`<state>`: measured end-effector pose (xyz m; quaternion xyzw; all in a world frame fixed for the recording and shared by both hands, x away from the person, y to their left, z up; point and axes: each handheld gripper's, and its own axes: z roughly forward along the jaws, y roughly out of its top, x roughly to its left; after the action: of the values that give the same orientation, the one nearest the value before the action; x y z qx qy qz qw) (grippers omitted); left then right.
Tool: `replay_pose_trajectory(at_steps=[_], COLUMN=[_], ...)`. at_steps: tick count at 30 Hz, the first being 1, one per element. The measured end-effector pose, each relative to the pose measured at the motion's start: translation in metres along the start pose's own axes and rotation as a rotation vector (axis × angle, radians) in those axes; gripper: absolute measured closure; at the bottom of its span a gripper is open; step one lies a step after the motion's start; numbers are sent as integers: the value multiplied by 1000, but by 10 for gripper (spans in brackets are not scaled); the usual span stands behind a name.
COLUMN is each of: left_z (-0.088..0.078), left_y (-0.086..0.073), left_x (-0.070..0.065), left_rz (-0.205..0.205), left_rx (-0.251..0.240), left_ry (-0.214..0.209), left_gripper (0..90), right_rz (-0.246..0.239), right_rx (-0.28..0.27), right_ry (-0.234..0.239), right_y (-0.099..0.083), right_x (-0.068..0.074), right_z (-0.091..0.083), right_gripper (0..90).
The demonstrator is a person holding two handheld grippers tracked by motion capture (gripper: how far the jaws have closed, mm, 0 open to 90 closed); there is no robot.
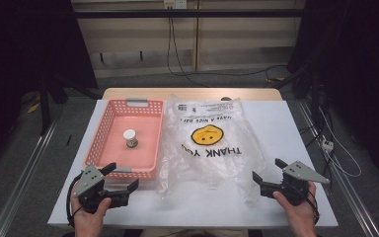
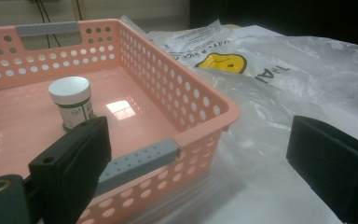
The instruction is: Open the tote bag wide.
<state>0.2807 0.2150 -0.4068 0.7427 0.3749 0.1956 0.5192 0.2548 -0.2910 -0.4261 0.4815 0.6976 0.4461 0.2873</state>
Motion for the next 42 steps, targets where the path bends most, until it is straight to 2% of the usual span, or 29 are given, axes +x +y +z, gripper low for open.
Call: replay_pose_trajectory(at_steps=[8,11,14,21,23,24,27,30,31,32,33,36,42], left_z=[1,1,2,3,2,2,2,2,3,3,3,2,3], left_y=[0,0,0,0,0,0,1,1,1,1,1,1,0], left_x=[-2,-4,-5,-5,-4,-4,-4,-3,-3,-3,-3,-2,-3], left_rz=[4,23,41,41,41,41,51,47,47,41,40,42,44], left_rx=[2,4,15,17,17,17,24,24,25,26,27,26,30], left_ry=[-13,-15,-14,-12,-25,-31,-42,-56,-57,-62,-65,-64,-66], left_gripper=[61,60,62,65,66,66,68,68,68,68,68,63,48], right_rz=[6,10,-6,-33,-42,-42,-69,-100,-108,-108,-110,-148,-194], right_rx=[-4,2,1,21,53,53,109,131,134,134,140,170,211], right_ry=[6,37,49,87,120,120,147,166,186,186,205,248,286], right_y=[1,2,4,13,18,18,25,32,34,34,37,46,61], right_x=[0,2,5,15,22,22,31,39,42,42,45,60,73], right_z=[-2,-2,0,6,12,12,22,32,35,35,38,48,64], right_gripper=[83,97,97,95,83,83,90,99,98,98,96,93,109])
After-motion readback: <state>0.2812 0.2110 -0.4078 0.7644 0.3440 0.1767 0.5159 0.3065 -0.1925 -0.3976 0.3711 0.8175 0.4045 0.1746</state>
